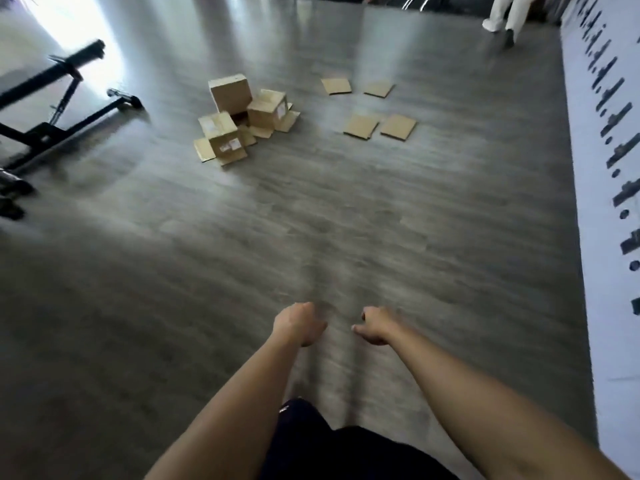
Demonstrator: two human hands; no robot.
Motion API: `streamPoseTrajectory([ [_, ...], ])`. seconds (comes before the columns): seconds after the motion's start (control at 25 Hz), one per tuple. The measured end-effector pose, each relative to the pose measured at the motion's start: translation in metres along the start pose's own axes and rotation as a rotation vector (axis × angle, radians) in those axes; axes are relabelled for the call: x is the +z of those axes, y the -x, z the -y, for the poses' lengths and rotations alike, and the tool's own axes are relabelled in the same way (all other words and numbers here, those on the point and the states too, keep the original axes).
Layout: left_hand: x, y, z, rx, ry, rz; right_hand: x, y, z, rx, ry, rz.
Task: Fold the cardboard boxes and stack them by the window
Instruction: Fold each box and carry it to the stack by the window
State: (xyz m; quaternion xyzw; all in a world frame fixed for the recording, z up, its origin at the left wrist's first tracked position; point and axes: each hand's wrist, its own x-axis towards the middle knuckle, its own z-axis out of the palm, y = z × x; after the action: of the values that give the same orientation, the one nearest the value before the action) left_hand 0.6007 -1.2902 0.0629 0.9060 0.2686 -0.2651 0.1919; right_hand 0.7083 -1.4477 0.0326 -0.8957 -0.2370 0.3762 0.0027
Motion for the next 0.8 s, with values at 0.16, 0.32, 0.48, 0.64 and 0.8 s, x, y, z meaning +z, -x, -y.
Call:
streamPoseTrajectory([
  [0.16,-0.054,-0.092,-0.012,-0.030,0.011,0.018,-0.067,-0.095,0.009,-0.026,-0.020,0.008],
  [0.32,-0.111,-0.194,-0.026,0.002,-0.056,0.050,-0.132,-0.183,0.013,0.010,-0.024,0.045],
  [0.48,-0.196,-0.303,-0.049,0.028,-0.102,0.055,-0.228,-0.266,0.021,0.045,-0.100,-0.014],
  [0.64,-0.257,-0.390,-0.078,0.025,-0.073,0.060,-0.299,-0.339,0.020,0.041,-0.109,-0.025],
  [0.8,-0.305,-0.491,-0.109,-0.012,-0.056,0.068,-0.371,-0.435,0.009,0.012,-0.060,0.014],
])
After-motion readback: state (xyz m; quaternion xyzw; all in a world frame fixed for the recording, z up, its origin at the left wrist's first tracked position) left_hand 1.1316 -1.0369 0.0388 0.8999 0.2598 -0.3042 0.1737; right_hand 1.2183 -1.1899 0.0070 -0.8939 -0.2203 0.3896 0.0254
